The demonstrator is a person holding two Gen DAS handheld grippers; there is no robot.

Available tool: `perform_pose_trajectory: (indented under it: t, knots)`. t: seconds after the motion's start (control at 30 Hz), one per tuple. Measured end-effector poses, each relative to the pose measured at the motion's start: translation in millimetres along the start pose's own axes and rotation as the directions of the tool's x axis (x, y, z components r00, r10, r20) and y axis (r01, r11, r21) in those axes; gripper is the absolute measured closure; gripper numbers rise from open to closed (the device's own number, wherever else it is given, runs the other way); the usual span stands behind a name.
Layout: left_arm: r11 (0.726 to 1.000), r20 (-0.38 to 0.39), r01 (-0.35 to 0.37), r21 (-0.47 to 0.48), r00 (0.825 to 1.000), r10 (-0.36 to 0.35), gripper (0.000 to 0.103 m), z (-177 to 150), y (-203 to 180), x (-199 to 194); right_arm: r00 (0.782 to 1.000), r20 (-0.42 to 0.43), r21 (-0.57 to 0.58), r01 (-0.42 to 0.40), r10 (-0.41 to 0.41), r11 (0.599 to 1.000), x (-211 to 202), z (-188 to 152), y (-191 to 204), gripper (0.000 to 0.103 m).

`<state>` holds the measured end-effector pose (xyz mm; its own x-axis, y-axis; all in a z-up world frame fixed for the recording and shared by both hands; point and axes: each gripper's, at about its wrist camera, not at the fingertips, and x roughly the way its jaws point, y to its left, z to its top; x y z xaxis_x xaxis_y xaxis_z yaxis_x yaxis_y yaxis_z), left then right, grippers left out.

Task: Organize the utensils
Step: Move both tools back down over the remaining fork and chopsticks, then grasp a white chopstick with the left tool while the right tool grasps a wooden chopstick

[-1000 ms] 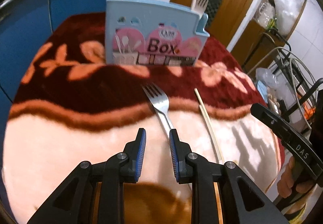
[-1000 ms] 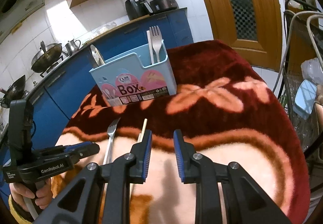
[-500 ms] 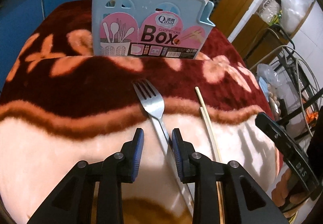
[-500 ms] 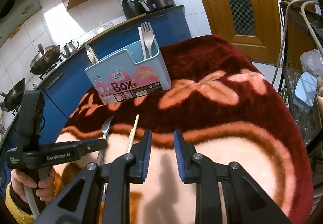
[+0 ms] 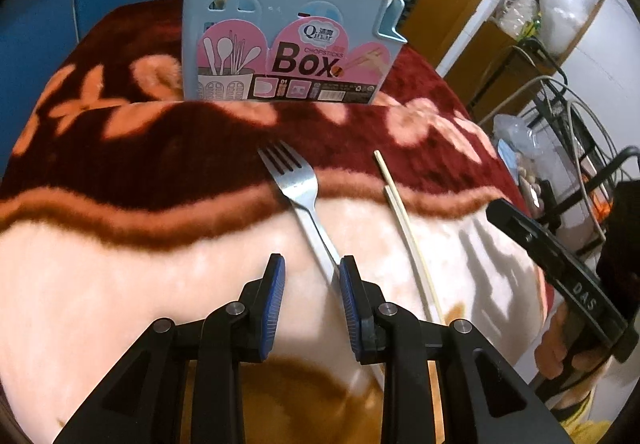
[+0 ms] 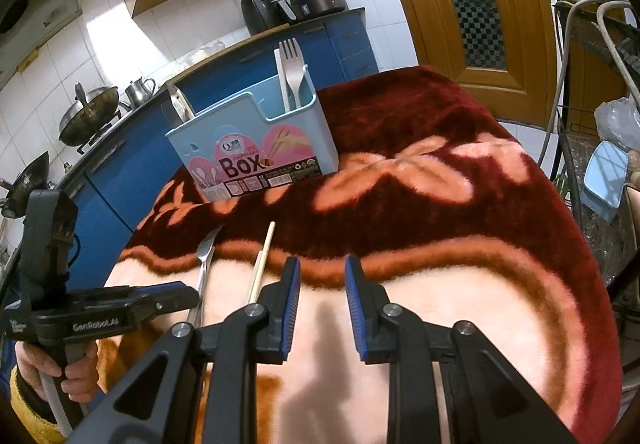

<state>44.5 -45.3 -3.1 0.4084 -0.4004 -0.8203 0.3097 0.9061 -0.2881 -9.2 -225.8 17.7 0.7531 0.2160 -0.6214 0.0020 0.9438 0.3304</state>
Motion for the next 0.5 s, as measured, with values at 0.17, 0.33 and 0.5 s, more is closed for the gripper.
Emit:
perform_pose_trajectory:
  t: [0.17,0.33,0.5]
  knots:
    - [1.0,-0.023,-0.014,0.017,1.0,0.015,0.075,3,-4,4,1.0,0.002,-0.016,-0.002,0.002,1.0,-2,-3,7,0.078]
    - [1.0,-0.097,0.016,-0.027,0.995,-0.019,0.09,17,-1,13,1.0,0.004,-0.021,-0.002,0.002,1.0,-4,-3,11,0.078]
    - [0.997,-0.107,0.037,-0.07,0.993,-0.044,0.095,15,2,11,1.0,0.012,-0.03,-0.003,0.004,1.0,-9,-3,13,0.078]
